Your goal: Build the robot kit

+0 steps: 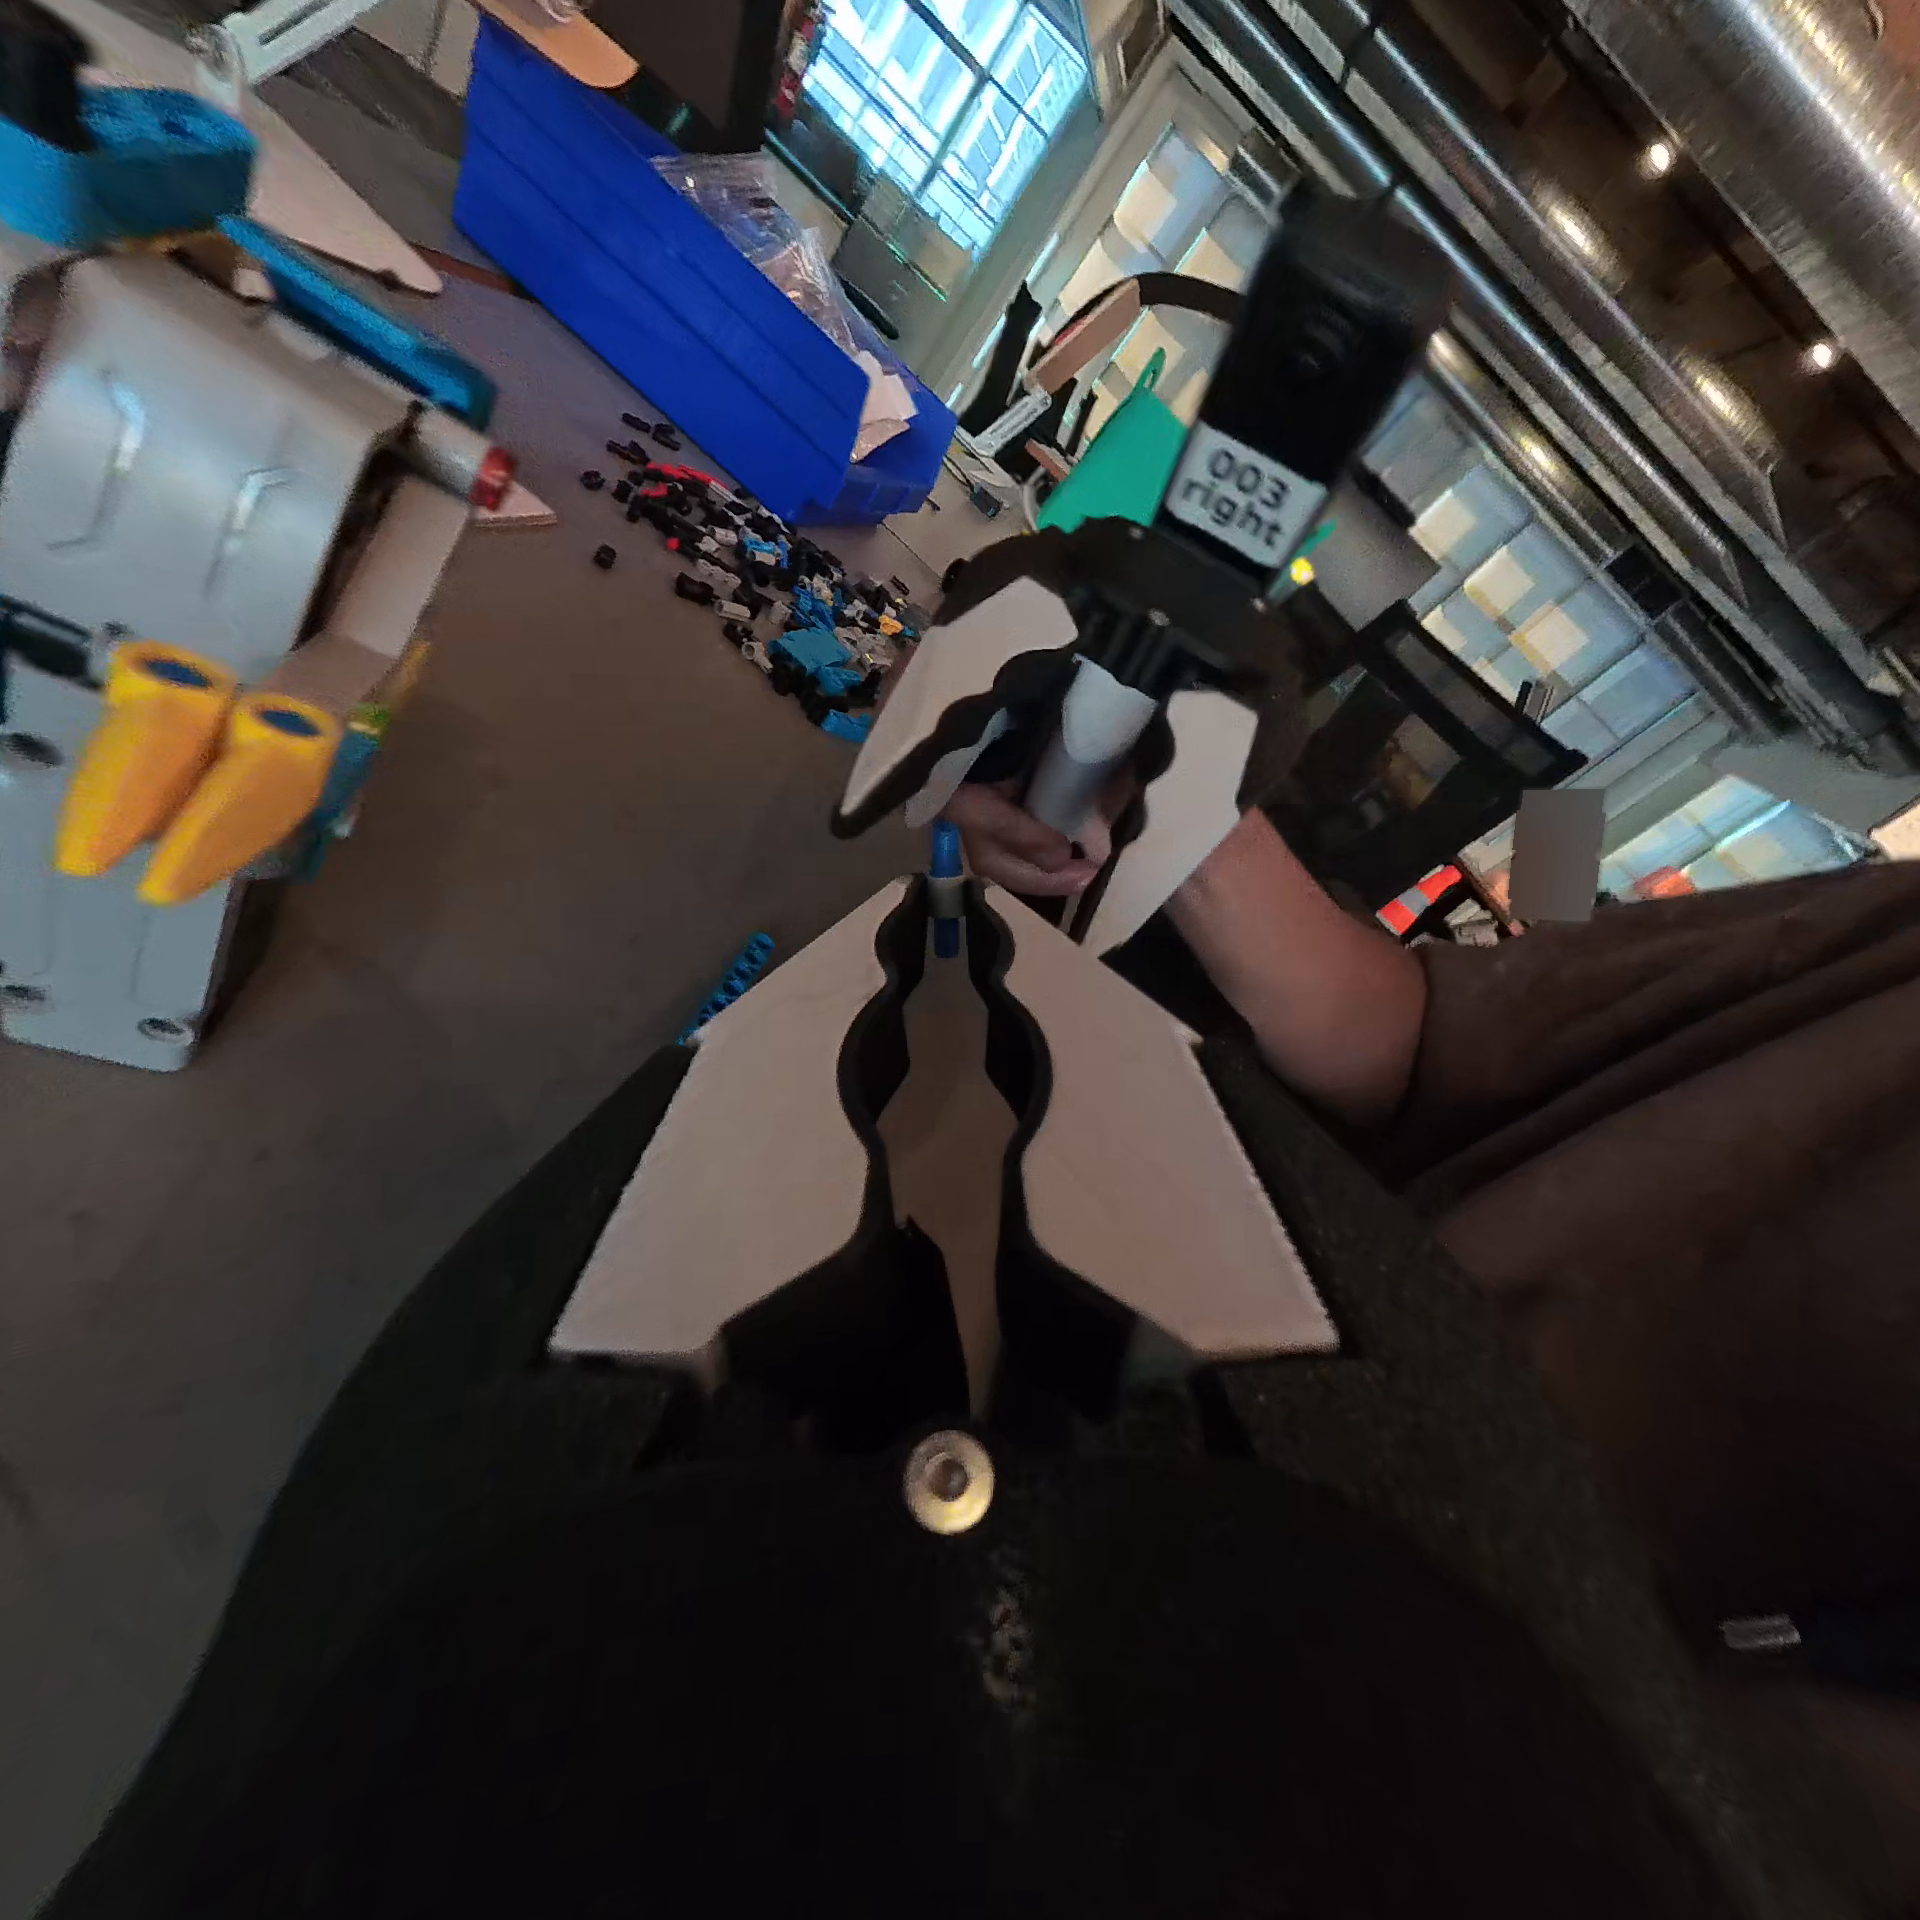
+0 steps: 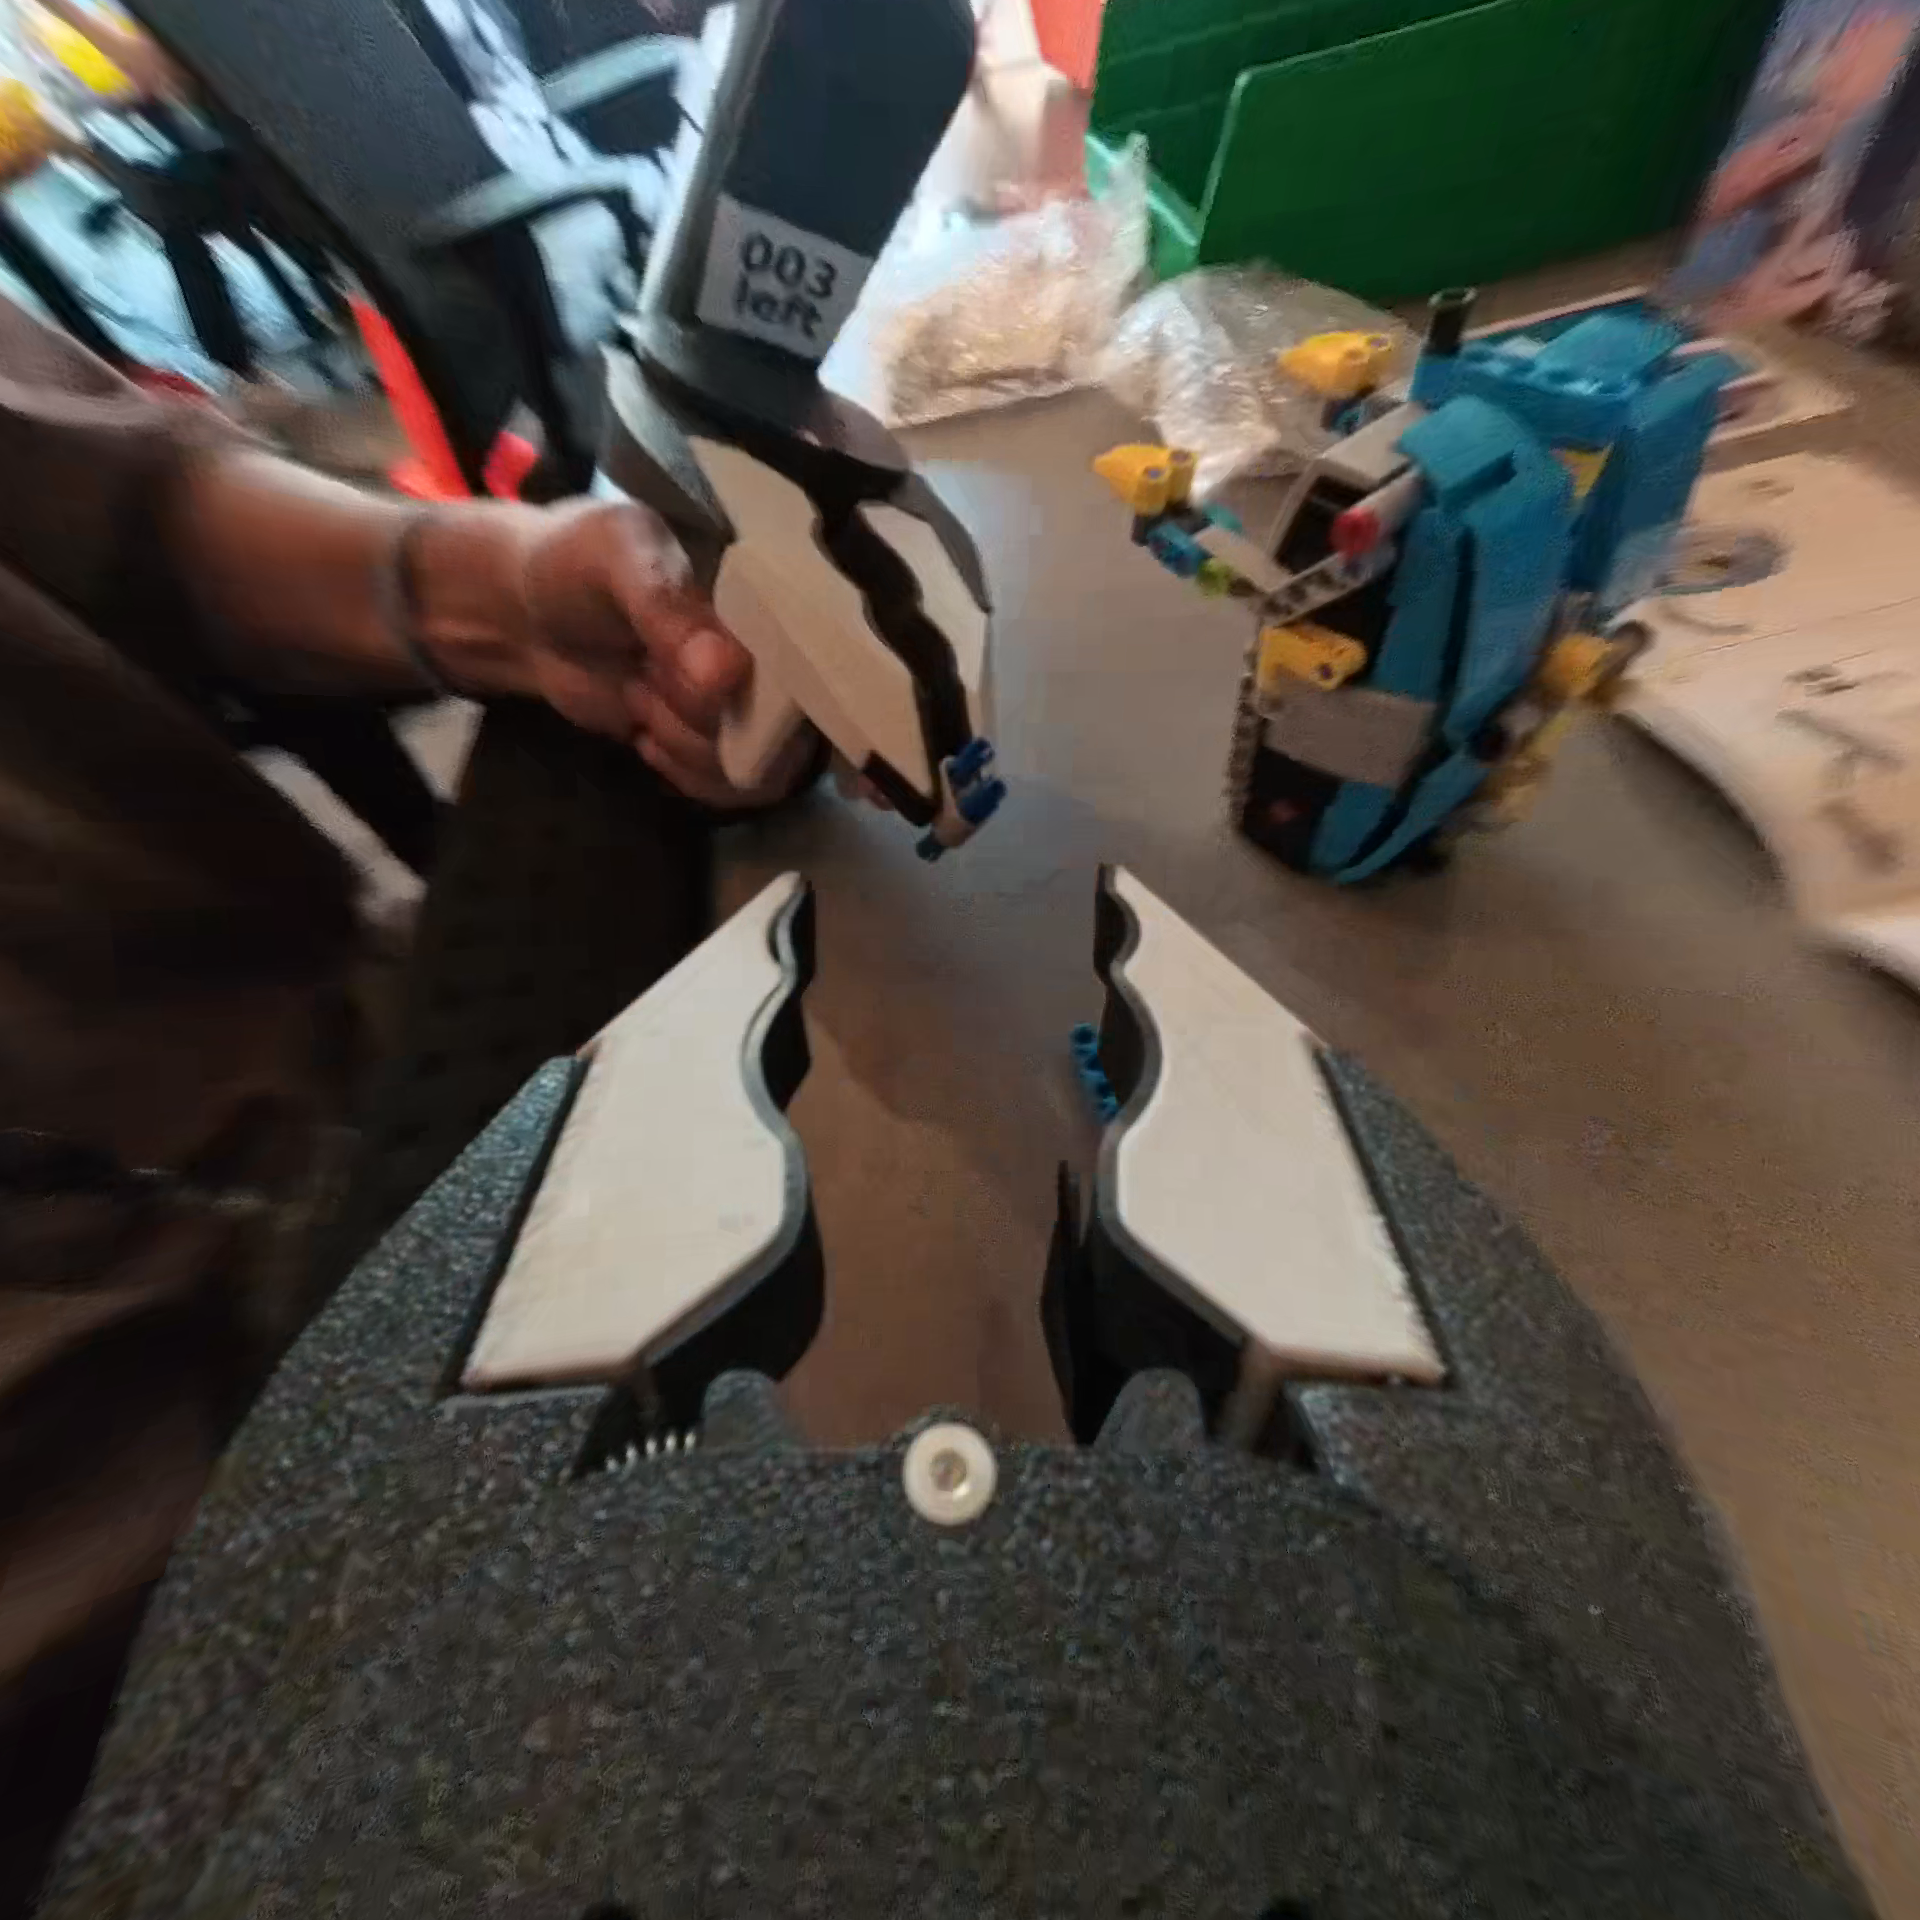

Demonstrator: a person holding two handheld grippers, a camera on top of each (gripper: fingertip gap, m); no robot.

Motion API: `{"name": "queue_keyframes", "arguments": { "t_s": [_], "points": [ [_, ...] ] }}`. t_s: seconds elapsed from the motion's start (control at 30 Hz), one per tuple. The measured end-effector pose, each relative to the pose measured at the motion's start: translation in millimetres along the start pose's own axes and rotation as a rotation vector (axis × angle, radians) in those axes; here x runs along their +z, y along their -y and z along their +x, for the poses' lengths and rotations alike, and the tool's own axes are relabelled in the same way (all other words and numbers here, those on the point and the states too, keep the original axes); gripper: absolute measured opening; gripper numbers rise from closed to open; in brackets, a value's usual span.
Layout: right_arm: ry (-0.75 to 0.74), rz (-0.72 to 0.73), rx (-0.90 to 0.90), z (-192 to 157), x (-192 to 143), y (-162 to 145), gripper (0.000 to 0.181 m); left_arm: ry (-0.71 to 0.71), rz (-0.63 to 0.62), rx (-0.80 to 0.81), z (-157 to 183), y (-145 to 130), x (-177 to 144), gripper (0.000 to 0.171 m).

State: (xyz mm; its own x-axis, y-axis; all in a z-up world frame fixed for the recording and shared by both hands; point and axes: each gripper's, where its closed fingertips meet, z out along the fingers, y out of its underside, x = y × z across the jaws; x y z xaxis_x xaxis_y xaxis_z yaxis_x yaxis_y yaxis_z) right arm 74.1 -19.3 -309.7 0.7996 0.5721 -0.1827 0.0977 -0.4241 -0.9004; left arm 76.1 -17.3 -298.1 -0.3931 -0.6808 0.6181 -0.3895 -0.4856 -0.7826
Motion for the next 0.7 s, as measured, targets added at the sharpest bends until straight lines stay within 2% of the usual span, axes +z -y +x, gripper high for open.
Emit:
{"name": "queue_keyframes", "arguments": {
  "t_s": [0.1,0.33,0.6,0.63,0.7],
  "points": [
    [0.119,0.036,0.061,-13,-1,6,0.04,-0.025,-0.027,0.036,7,-4,2,0.006],
    [0.161,0.042,0.101,-15,-1,3,0.008,-0.081,-0.036,0.035,15,-5,3,0.006],
    [0.204,0.048,0.165,-16,-2,4,0.007,-0.1,-0.008,0.019,16,-1,0,0.006],
    [0.168,0.032,0.15,-10,-6,1,0.011,-0.095,0.01,0.02,16,2,-2,0.006],
    [-0.012,0.062,0.138,24,-22,2,0.016,-0.081,0.065,0.018,14,9,-9,0.006]
  ]
}}
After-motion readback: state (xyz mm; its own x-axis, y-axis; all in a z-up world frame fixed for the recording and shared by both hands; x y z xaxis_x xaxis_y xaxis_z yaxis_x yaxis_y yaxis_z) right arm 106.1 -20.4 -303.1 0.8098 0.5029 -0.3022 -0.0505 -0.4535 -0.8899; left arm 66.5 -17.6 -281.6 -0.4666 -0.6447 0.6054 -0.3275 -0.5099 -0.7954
